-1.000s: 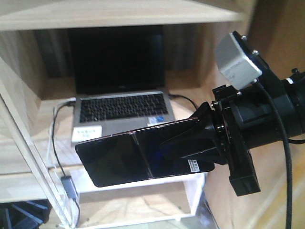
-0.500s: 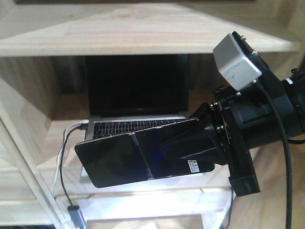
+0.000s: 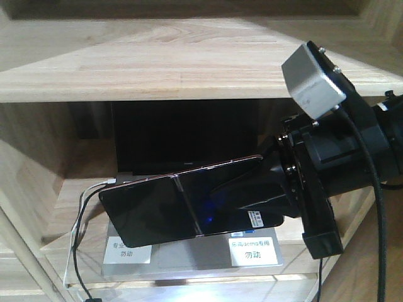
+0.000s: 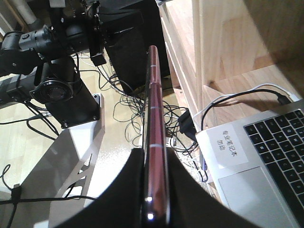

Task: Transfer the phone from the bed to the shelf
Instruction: 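Carry the phone in the right gripper toward the wooden shelf, then raise the right gripper and lower the phone onto the upper shelf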

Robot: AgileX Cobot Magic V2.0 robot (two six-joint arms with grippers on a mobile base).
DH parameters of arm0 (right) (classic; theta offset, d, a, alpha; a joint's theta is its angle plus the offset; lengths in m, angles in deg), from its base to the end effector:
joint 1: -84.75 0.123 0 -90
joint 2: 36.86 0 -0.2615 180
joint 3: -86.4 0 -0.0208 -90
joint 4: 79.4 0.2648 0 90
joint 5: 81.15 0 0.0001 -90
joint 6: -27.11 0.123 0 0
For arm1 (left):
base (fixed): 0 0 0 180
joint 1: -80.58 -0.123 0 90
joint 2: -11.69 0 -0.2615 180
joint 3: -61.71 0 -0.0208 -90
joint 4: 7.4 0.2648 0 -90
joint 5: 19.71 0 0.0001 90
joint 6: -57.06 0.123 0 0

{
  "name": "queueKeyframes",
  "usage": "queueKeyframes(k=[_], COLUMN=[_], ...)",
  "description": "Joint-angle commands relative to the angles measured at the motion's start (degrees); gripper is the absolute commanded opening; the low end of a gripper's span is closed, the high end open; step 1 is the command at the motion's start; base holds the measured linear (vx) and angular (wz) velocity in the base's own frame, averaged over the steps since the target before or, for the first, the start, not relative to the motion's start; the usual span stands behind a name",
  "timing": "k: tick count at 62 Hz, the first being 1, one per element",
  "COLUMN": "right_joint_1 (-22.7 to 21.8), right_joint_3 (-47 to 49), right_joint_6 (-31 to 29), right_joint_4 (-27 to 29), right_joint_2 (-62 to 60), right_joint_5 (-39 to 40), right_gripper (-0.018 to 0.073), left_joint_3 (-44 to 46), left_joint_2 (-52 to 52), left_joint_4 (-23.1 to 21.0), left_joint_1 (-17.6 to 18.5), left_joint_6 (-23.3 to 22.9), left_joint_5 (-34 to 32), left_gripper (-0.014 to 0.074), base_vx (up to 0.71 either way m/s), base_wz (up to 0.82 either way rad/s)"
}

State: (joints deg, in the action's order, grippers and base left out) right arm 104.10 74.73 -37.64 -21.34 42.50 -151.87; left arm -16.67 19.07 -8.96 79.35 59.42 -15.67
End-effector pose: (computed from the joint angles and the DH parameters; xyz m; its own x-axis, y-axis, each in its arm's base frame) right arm 0.2091 0.1779 0.3339 -0.2752 -0.4771 -0.8347 -0.9607 0.1704 0.2193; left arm 0.1262 0.0025 0.1972 0.0032 0.0141 -0.9999 -0.0196 0.9997 0.0140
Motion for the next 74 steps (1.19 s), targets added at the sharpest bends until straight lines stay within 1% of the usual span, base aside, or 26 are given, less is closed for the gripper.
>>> queueKeyframes(k=[1, 74], right_joint_1=[-0.1, -0.1], right_joint_3=[1.48, 1.48], right_joint_6=[-0.19, -0.19], right_joint_4=[4.71, 4.8], right_joint_2=[-1.41, -1.41], right_joint_5=[-2.93, -2.11], right_gripper=[-0.0002, -0.0002], left_joint_3=[1.43, 1.43], left_joint_2=[-0.31, -0.31], left_joint_4=[-0.56, -0.56], left_joint_1=[0.02, 0.02], left_joint_6=[-0.5, -0.5], left_joint_5=[-4.04, -4.04], left_gripper=[0.0001, 0.0001], base_vx=[0.05, 0.0], base_wz=[-0.02, 0.0])
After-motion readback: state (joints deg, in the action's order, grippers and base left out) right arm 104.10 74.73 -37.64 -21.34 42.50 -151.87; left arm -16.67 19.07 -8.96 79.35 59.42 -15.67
